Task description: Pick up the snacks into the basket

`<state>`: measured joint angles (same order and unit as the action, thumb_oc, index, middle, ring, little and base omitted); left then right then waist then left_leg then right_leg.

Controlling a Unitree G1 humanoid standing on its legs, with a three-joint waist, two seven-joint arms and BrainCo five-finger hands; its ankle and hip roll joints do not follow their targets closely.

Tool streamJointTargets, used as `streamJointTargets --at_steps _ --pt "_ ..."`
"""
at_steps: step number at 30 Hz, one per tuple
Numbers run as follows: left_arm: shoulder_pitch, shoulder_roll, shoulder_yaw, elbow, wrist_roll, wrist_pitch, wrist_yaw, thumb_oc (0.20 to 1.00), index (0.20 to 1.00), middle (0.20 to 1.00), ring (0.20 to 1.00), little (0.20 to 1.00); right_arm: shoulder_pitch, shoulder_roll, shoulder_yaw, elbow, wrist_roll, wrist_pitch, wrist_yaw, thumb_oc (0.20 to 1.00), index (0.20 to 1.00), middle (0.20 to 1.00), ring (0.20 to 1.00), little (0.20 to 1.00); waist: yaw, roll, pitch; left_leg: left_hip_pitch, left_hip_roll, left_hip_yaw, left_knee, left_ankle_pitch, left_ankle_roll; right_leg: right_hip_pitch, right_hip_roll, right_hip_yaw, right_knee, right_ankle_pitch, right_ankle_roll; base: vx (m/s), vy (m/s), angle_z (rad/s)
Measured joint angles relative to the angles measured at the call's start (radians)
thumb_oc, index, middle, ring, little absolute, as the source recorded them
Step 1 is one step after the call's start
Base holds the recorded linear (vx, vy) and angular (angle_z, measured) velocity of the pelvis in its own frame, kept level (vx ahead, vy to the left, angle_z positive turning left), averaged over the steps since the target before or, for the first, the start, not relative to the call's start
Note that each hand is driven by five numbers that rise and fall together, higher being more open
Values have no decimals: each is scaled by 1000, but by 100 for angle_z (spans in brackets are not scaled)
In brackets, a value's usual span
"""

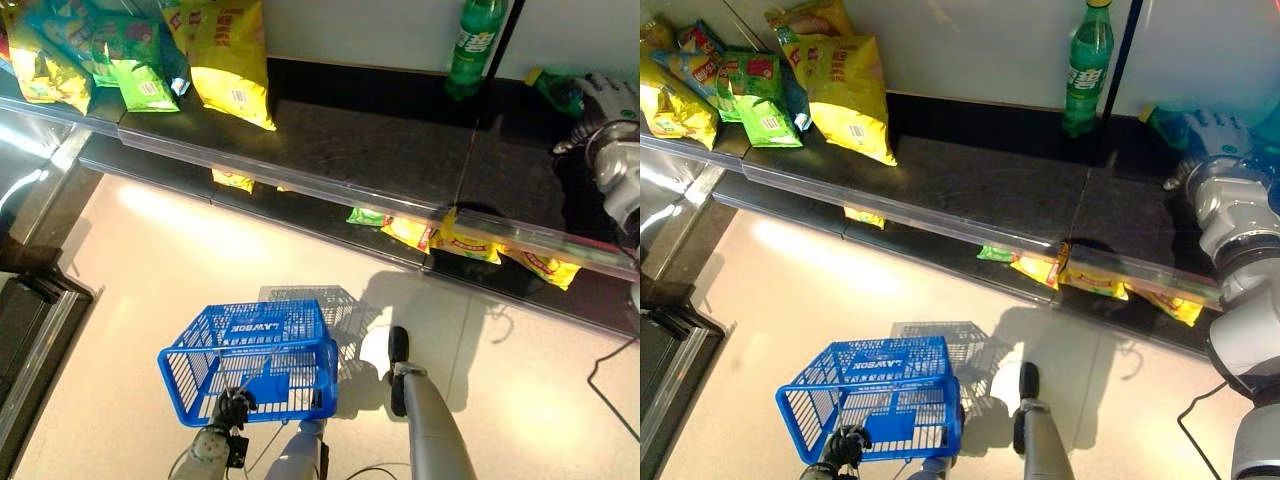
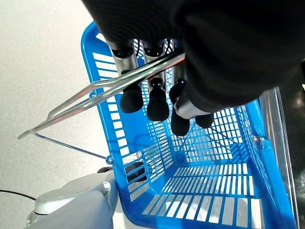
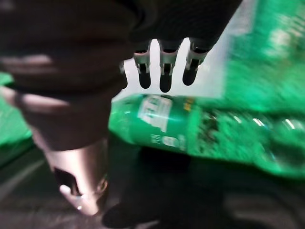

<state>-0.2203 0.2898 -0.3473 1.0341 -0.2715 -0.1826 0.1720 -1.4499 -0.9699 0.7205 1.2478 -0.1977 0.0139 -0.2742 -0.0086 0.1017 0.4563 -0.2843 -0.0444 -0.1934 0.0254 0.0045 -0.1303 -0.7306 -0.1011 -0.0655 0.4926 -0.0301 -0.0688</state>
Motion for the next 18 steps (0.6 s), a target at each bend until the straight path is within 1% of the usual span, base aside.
streamJointTargets --at_steps 1,2,4,5,8,10,14,18 --pt "0 -2 -1 1 0 0 1 200 200 200 200 200 0 8 -33 14 34 -1 -5 1000 1000 1000 1000 1000 0 0 0 1 0 1 0 0 0 0 0 2 0 0 0 12 20 -12" --pt "0 -6 -1 1 0 1 2 200 200 200 200 200 0 13 -66 30 103 -4 -13 1000 1000 1000 1000 1000 -2 5 -3 4 -1 2 -2 0 0 1 0 4 0 0 0 6 13 -8" --pt "0 -8 -5 1 0 1 3 200 200 200 200 200 -1 13 -105 39 194 -10 -20 1000 1000 1000 1000 1000 -1 6 -3 9 -3 3 -2 0 0 3 1 8 2 0 0 13 11 -6" --pt "0 -8 -5 2 0 1 3 200 200 200 200 200 -1 13 -154 48 254 -16 -23 1000 1000 1000 1000 1000 -1 7 -4 12 -4 3 -3 0 0 3 1 10 3 0 0 0 0 0" --pt "0 -9 -6 5 0 1 4 200 200 200 200 200 -4 12 -173 55 333 -16 -35 1000 1000 1000 1000 1000 -1 7 -4 14 -8 7 -3 0 0 3 1 16 6 1 1 15 15 -3" --pt "0 -9 -7 7 2 2 5 200 200 200 200 200 -1 13 -232 55 419 -31 -38 1000 1000 1000 1000 1000 0 8 -4 20 -11 23 -3 0 0 3 1 26 9 1 2 12 15 -9" --pt "0 -9 -25 6 3 4 18 200 200 200 200 200 -1 14 -240 55 511 -38 -40 1000 1000 1000 1000 1000 -2 11 -6 23 -12 28 -3 0 0 3 2 32 8 3 5 5 -3 -4" --pt "0 -11 -25 5 3 4 24 200 200 200 200 200 -1 14 -231 61 523 -34 -29 1000 1000 1000 1000 1000 -1 12 -7 23 -11 28 -4 0 0 1 5 33 9 4 6 0 0 0"
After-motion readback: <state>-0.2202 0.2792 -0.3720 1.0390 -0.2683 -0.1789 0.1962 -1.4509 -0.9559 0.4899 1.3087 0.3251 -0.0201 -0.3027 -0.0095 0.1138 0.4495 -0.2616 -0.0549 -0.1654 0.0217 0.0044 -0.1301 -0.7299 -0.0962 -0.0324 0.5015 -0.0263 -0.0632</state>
